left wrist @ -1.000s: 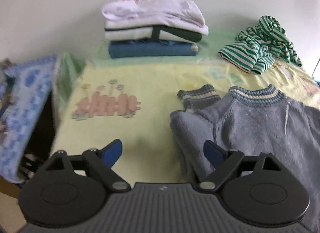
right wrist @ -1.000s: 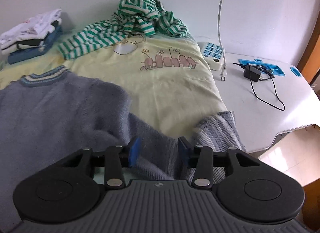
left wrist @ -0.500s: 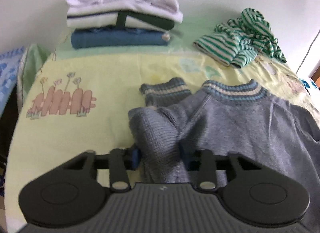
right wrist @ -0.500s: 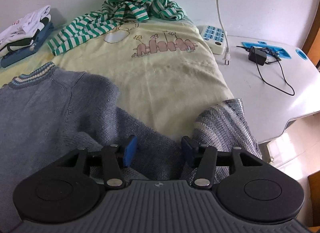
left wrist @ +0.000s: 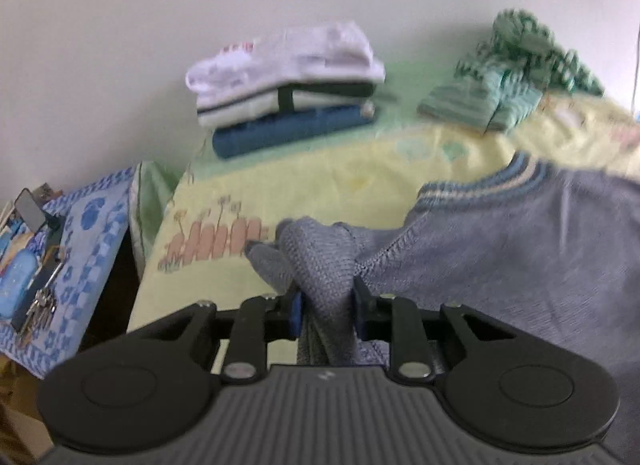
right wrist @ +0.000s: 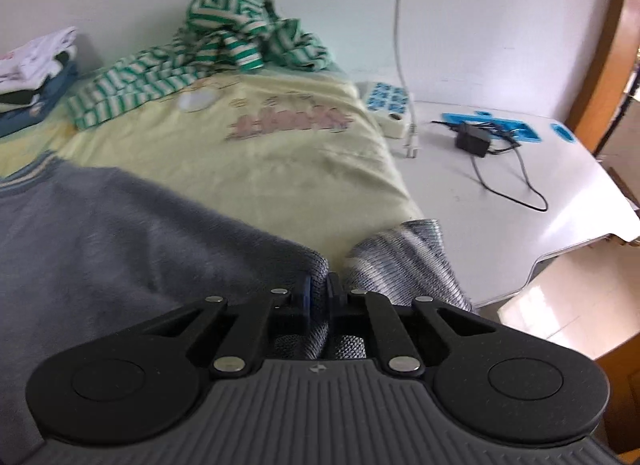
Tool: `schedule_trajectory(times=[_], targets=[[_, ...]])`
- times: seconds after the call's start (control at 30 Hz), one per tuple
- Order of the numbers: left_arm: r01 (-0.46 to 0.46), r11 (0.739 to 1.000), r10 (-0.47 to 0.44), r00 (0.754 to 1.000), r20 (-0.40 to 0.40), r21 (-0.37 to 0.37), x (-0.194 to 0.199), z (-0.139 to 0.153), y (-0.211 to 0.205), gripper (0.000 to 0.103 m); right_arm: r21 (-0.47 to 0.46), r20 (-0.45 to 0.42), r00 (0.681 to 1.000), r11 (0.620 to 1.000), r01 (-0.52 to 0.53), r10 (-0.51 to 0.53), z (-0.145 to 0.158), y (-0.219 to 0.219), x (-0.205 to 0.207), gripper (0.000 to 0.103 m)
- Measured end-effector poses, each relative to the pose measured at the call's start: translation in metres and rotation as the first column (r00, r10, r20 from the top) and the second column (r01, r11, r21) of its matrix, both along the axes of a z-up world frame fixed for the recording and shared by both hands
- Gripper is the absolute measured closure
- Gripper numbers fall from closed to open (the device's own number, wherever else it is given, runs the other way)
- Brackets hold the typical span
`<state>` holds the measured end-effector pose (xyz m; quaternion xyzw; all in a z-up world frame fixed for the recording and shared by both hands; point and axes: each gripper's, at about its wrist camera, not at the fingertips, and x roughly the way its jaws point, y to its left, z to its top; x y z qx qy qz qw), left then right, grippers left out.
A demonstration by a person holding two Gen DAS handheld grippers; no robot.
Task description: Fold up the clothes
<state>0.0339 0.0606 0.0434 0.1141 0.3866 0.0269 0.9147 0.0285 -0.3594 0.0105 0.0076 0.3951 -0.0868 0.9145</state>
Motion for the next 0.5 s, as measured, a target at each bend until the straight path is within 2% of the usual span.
schedule_trajectory(times=[0.13, 0.2, 0.23, 0.3, 0.37, 0.5], targets=[[-0.003, 1.0, 0.003, 1.0, -0.022, 0.007, 0.002, -0.009, 0.002, 0.065, 0.019, 0.035, 0.999, 0.999, 0.04, -0.041, -0.004, -0.004, 0.004, 0.093], [0.009, 1.0, -0.009, 1.0, -0.024, 0.002, -0.001, -0.007, 0.004, 0.059, 0.053, 0.026, 0.999, 0.998, 0.023, -0.024, 0.002, -0.008, 0.001, 0.083], [0.012, 1.0, -0.012, 1.0, -0.023, -0.009, -0.004, -0.005, 0.006, 0.057, 0.077, 0.06, 0.997, 0.996, 0.041, -0.046, 0.01, -0.016, -0.008, 0.082], [0.011, 0.999, -0.011, 1.0, -0.014, -0.043, -0.013, 0.0, 0.016, 0.051, 0.104, 0.106, 0.988, 0.989, 0.102, -0.113, 0.023, -0.034, -0.025, 0.063], [-0.001, 0.997, 0.0, 1.0, -0.008, -0.074, -0.021, 0.004, 0.026, 0.044, 0.125, 0.106, 0.979, 0.979, 0.163, -0.177, 0.027, -0.054, -0.032, 0.052], [-0.033, 0.993, 0.03, 0.999, -0.026, -0.113, -0.027, 0.006, 0.04, 0.044, 0.224, 0.053, 0.972, 0.952, 0.21, -0.227, 0.013, -0.077, -0.024, 0.052]])
